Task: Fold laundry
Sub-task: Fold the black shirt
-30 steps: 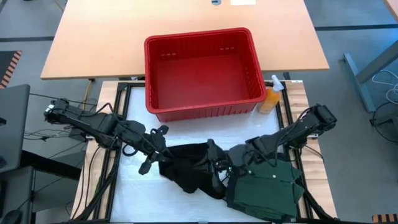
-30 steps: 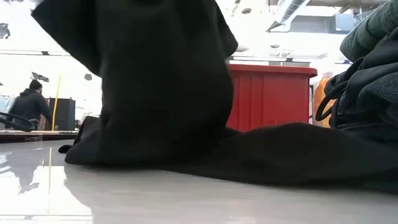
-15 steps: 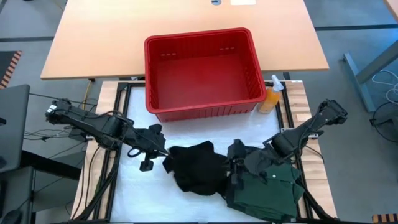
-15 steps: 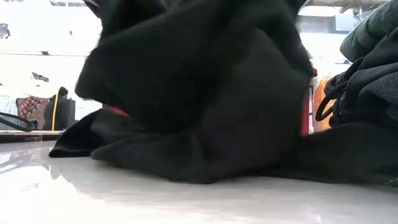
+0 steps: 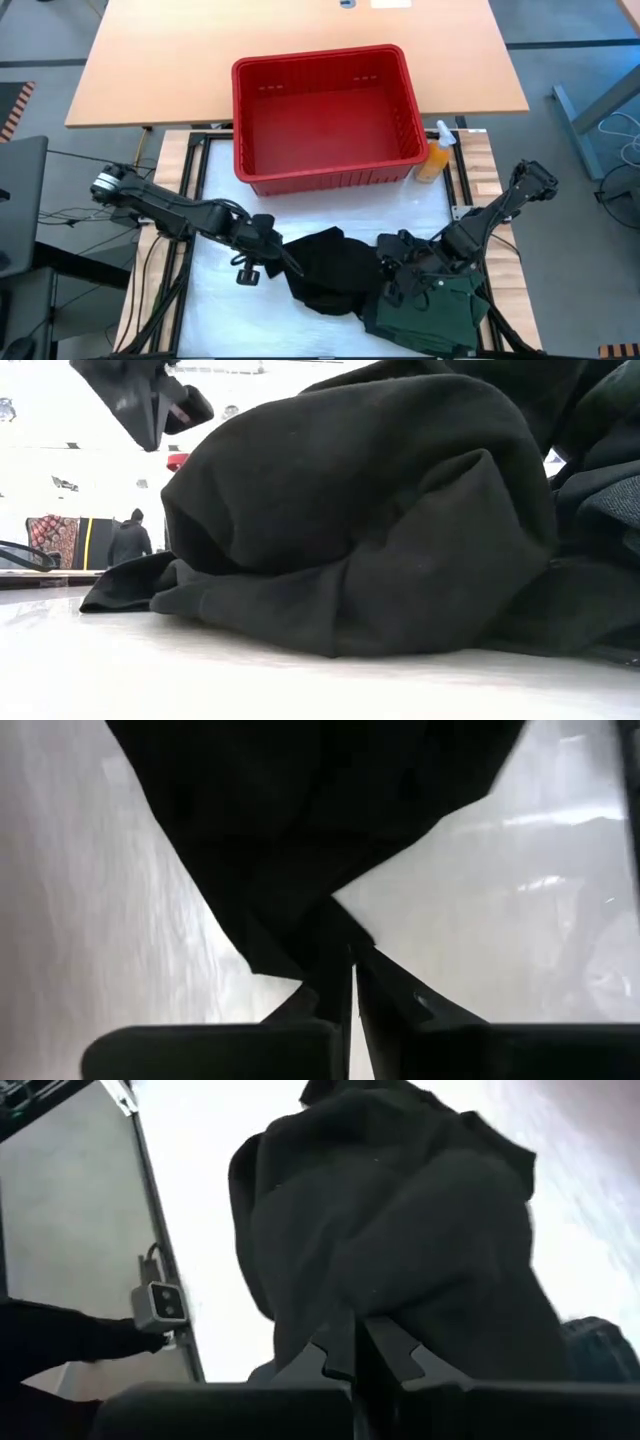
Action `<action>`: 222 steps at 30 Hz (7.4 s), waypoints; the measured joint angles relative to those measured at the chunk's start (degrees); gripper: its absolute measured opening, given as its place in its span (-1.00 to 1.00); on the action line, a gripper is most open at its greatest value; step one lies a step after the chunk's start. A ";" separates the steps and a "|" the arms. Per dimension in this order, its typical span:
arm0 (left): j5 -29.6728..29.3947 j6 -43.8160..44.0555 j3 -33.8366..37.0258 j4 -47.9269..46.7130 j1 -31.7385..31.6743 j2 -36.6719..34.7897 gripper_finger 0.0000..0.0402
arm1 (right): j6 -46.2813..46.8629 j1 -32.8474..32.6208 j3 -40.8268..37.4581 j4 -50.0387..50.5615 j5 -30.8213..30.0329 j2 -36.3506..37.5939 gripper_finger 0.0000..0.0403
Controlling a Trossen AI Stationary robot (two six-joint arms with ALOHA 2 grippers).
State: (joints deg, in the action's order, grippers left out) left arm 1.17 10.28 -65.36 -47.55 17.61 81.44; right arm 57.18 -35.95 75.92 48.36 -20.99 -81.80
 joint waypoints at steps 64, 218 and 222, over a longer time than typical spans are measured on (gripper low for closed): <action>6.20 -13.52 -3.66 20.71 -9.86 15.43 -0.99 | 2.63 -2.59 -2.12 0.69 -4.59 -0.06 -0.88; 7.34 15.44 15.78 5.05 4.37 -20.14 -1.00 | -45.79 13.54 42.90 -14.66 -14.96 -55.42 0.01; 7.41 15.44 15.78 5.03 4.37 -20.12 -1.00 | -44.96 12.34 45.57 -11.98 -14.89 -58.72 -0.01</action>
State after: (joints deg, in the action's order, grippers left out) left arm 8.58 25.71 -49.58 -42.52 21.98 61.32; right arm 12.22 -23.62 121.50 36.38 -35.88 -140.52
